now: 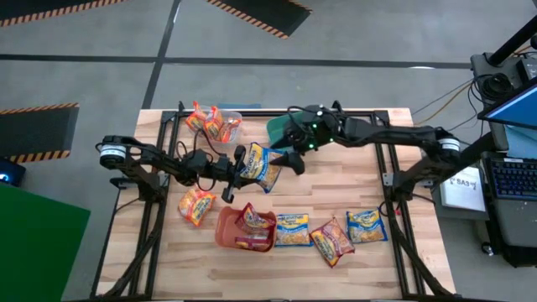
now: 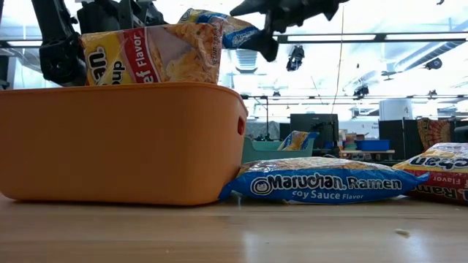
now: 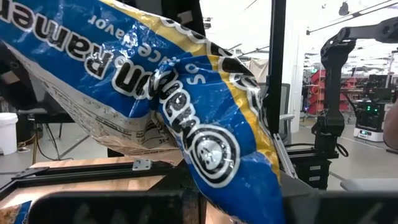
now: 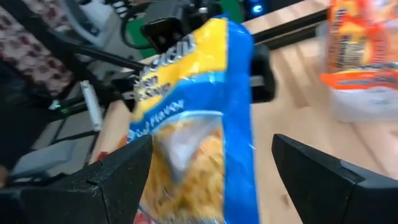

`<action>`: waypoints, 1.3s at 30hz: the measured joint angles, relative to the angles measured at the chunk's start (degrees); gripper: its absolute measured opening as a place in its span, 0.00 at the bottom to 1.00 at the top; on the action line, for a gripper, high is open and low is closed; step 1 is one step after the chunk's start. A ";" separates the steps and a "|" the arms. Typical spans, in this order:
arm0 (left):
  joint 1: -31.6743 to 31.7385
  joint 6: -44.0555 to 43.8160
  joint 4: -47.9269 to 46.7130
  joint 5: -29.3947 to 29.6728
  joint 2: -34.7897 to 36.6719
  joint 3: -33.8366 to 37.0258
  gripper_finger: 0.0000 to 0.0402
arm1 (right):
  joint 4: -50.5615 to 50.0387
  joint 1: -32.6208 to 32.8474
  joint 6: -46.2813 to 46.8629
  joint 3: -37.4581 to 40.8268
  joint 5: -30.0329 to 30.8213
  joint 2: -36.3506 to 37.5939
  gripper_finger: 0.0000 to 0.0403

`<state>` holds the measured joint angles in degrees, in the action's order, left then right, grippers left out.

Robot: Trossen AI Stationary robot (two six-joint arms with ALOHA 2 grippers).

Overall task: Sort Maruchan noodles
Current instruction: Put the blue noodle pack into the green bin

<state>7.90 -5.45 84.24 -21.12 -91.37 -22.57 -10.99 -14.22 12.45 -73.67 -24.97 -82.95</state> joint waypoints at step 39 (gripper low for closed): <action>1.22 -1.27 -3.25 8.46 0.50 0.57 0.50 | -3.61 -0.75 0.66 -3.65 -6.53 -3.68 0.14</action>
<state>9.12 -6.72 80.99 -12.67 -90.87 -22.00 -14.60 -14.97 13.10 -77.32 -31.51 -86.62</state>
